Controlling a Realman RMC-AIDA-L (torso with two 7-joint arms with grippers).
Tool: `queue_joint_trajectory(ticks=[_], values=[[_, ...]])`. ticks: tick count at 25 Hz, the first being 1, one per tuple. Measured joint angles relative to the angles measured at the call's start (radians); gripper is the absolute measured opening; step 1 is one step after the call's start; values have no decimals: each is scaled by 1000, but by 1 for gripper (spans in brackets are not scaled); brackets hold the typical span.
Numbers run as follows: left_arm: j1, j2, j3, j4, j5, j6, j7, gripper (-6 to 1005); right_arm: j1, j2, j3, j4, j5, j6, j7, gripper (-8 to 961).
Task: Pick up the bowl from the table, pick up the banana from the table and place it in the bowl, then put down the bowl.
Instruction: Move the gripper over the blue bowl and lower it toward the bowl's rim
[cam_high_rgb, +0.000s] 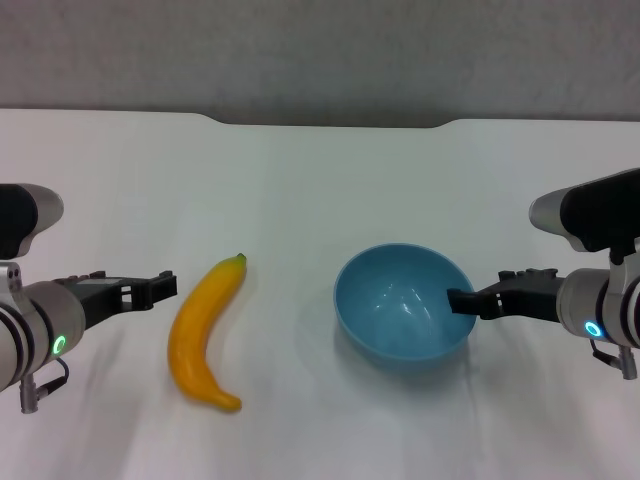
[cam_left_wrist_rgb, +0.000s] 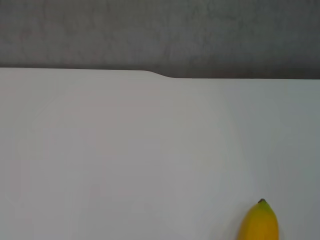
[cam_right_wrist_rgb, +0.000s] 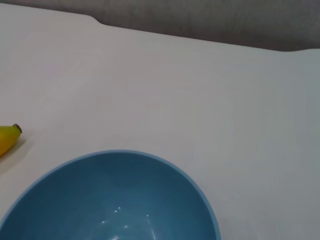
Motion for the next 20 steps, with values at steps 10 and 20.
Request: queue_joint_trajectory(ticks=[10,20], values=[[0,0,-3,1,3,-5,1,890,44,3,-16,-114,5,-65,21,847],[1,1,-5,-3,6,-5,1,891,75,5,-71,-140,32,-106,29,848]])
